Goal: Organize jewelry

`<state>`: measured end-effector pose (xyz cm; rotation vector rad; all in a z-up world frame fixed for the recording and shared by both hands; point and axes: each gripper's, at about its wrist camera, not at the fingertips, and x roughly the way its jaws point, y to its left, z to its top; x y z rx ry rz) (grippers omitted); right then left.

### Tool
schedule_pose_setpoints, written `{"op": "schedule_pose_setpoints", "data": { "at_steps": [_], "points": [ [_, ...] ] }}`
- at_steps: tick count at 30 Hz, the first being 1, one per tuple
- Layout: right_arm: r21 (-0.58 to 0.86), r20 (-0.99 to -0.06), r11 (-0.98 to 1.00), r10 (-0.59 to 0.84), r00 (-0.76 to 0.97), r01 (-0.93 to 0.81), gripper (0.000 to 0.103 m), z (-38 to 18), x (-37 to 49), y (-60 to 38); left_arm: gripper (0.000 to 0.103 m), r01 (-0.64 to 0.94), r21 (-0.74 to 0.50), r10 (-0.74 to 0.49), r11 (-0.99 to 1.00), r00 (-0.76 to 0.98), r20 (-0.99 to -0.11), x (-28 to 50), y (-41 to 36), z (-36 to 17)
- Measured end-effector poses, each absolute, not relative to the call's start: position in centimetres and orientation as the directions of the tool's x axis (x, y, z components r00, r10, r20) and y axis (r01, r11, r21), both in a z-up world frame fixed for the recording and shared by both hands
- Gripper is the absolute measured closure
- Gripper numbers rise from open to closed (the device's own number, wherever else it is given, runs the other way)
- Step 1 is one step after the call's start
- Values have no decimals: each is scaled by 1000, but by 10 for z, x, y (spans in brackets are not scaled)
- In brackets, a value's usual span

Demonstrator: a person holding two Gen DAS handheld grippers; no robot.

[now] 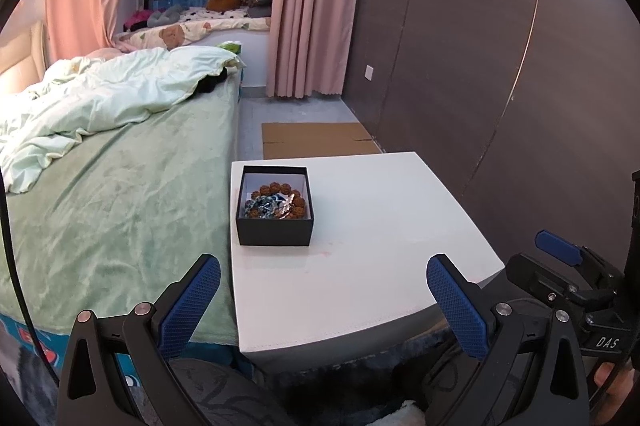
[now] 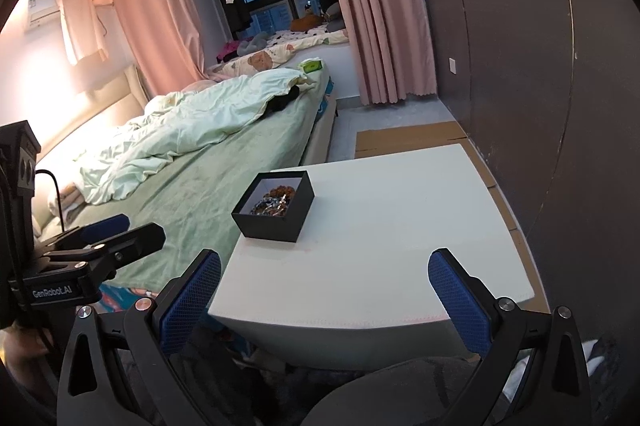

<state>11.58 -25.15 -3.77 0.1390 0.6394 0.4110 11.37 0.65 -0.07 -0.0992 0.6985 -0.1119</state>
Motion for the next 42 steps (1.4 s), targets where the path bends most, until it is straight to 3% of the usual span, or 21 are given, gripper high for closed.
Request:
{"op": "schedule_pose_setpoints", "data": {
  "at_steps": [42],
  "points": [
    [263, -548, 916, 399, 735, -301, 0, -32, 117, -251, 0, 29, -46, -51, 999, 785, -617, 104, -4, 7]
  ]
}}
